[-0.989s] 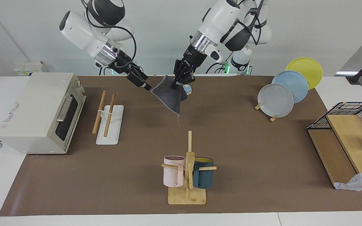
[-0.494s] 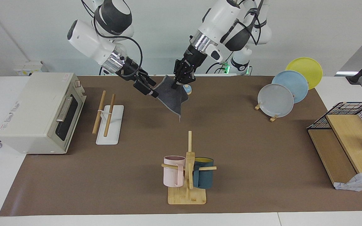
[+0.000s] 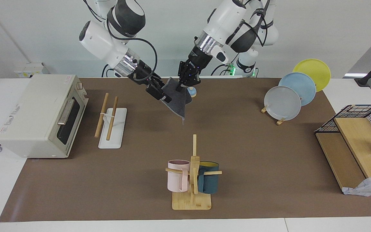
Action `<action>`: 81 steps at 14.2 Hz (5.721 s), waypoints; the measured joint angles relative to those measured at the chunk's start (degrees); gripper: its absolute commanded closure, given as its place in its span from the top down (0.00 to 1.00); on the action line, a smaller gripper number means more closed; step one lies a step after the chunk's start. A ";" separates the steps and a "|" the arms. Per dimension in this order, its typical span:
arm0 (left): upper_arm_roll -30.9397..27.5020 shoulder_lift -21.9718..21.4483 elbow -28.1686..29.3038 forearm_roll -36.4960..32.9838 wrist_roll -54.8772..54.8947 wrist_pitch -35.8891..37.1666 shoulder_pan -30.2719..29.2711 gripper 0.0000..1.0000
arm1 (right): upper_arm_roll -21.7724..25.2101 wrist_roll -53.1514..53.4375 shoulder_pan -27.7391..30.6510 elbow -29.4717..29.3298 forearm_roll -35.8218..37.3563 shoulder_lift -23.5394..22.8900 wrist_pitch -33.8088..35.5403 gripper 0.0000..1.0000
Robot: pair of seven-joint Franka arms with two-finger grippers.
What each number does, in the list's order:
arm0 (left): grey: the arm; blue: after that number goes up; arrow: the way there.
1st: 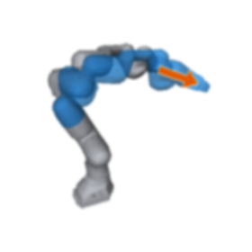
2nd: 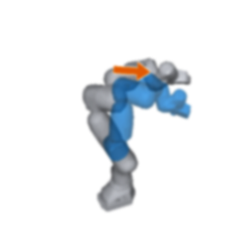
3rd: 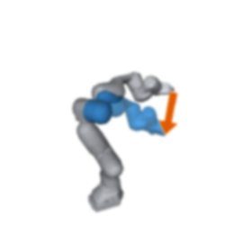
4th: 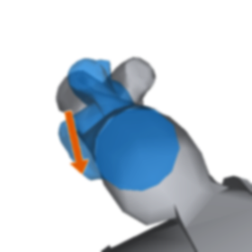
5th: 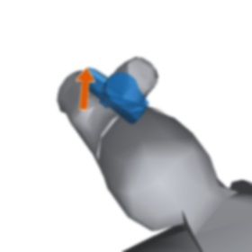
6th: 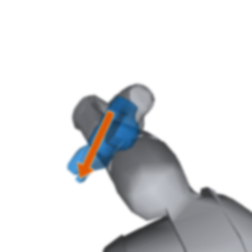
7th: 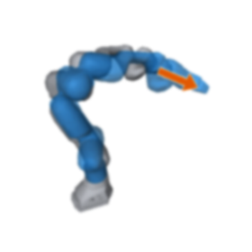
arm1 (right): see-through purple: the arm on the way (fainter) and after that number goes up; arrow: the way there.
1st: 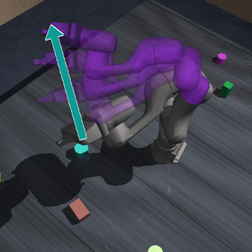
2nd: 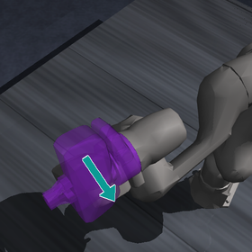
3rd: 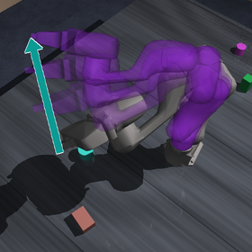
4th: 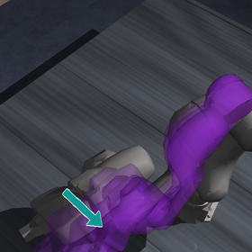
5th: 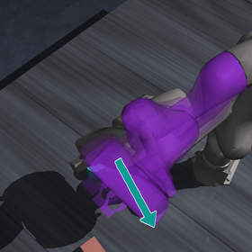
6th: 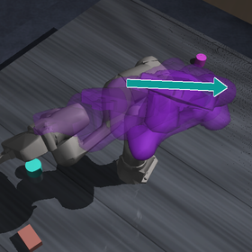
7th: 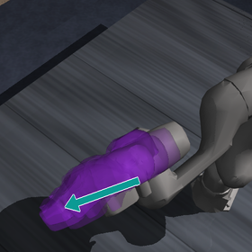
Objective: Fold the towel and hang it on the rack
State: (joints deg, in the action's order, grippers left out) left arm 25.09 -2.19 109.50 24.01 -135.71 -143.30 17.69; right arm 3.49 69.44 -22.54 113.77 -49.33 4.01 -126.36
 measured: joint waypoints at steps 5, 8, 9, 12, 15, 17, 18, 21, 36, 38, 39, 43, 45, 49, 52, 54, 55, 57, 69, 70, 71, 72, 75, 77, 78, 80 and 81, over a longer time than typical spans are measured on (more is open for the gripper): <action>0.00 -0.02 0.01 0.00 -0.29 -0.04 0.00 0.00 | 0.01 -2.13 0.10 -0.03 -0.06 -0.02 0.16 0.00; 0.00 -0.03 0.01 0.00 -0.30 -0.08 0.00 0.96 | 0.03 -2.51 0.18 -0.03 -0.06 -0.02 0.50 0.00; 0.00 -0.03 0.01 0.00 -0.16 -0.08 0.00 1.00 | 0.03 -2.66 0.19 -0.03 -0.06 -0.02 0.51 0.00; 0.00 -0.06 0.03 -0.01 0.91 -0.08 0.02 1.00 | 0.04 -5.47 0.19 -0.03 -0.06 -0.02 1.23 0.00; -0.06 -0.06 0.09 -0.05 2.16 -0.08 0.01 1.00 | 0.22 -11.18 0.48 0.01 1.49 -0.02 5.10 0.00; -0.30 -0.07 0.16 -0.06 4.64 -0.08 -0.19 1.00 | 0.35 -17.64 1.63 0.11 5.83 0.01 8.75 0.00; -0.47 -0.10 0.28 -0.08 6.72 0.03 -0.65 1.00 | 0.40 -21.55 2.67 0.16 8.37 0.04 10.84 0.00; -0.84 -0.15 0.83 -0.09 17.41 2.18 -4.57 1.00 | 0.59 -33.58 7.97 1.47 13.41 0.53 16.05 0.00; -1.53 -0.89 -0.24 -6.55 92.58 23.06 -30.26 1.00 | 0.81 -69.80 20.36 11.61 38.74 3.62 13.76 0.00; -1.57 -0.88 -1.78 -12.04 101.91 26.49 -31.57 1.00 | 0.83 -73.17 20.43 11.22 42.37 3.56 12.57 0.00; -1.89 -0.83 -2.70 -15.05 106.14 28.14 -31.64 1.00 | 0.85 -74.48 20.66 10.85 44.71 3.49 12.40 0.00; -8.64 -0.31 -6.43 -21.54 120.76 33.86 -26.29 1.00 | 0.94 -81.61 23.06 10.19 48.29 3.04 10.72 0.00; -13.17 0.01 -8.46 -21.96 125.30 38.20 -22.00 1.00 | 1.00 -82.96 24.30 10.11 48.78 2.81 10.62 0.00; -17.54 0.07 -11.07 -22.19 127.66 45.23 -17.37 1.00 | 0.97 -83.23 24.67 10.12 48.95 2.75 10.64 0.00; -17.65 0.08 -11.08 -22.24 128.42 46.09 -16.47 1.00 | 0.96 -83.23 24.67 10.14 49.31 2.74 10.77 0.25; -17.66 0.08 -11.08 -22.58 129.39 46.31 -16.29 1.00 | 0.96 -83.26 24.67 10.14 49.37 2.74 11.10 1.00; -17.66 0.08 -11.10 -23.06 129.97 46.32 -16.29 1.00 | 0.96 -83.51 24.67 10.14 49.41 2.74 11.23 1.00; -17.66 0.08 -11.16 -23.86 130.48 46.32 -16.21 1.00 | 0.98 -85.08 24.67 10.14 49.44 2.74 11.27 1.00; -17.99 0.08 -11.16 -24.17 131.63 46.35 -16.19 1.00 | 0.06 -85.98 24.40 -11.40 49.47 0.81 30.83 1.00; -18.07 0.08 -11.16 -24.17 131.63 46.35 -16.19 1.00 | 0.07 -85.91 24.41 -14.41 49.47 0.35 33.40 1.00; -18.13 0.08 -11.16 -24.17 131.63 46.34 -16.19 1.00 | 0.08 -85.71 24.43 -16.59 49.47 0.03 35.39 1.00; -18.18 0.08 -11.16 -24.17 131.63 46.33 -16.19 1.00 | 0.09 -85.54 24.42 -17.90 49.47 -0.18 37.14 1.00; -18.33 0.08 -11.16 -24.17 131.63 46.30 -16.20 1.00 | -0.45 -84.47 24.29 -18.43 49.47 -0.39 40.29 1.00; -18.40 0.08 -11.16 -24.17 131.63 46.30 -16.20 1.00 | -1.45 -83.21 23.06 -18.26 49.47 -0.52 41.26 1.00; -18.41 0.08 -11.16 -24.17 131.66 46.30 -16.20 1.00 | -1.67 -81.97 21.97 -18.24 49.47 -0.57 41.40 1.00; -18.41 0.08 -11.17 -24.17 131.71 46.28 -16.20 1.00 | -1.69 -79.34 19.97 -18.29 49.65 -0.59 41.40 1.00; -18.44 0.08 -11.18 -24.17 131.72 46.27 -16.20 1.00 | -1.72 -78.32 19.60 -18.46 50.06 -0.64 41.39 1.00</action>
State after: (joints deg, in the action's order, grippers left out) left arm 6.65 -2.12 98.32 -0.16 -3.98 -97.03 1.49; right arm 1.77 -8.88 -2.94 95.31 0.73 3.37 -84.96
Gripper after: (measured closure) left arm 0.000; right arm 0.000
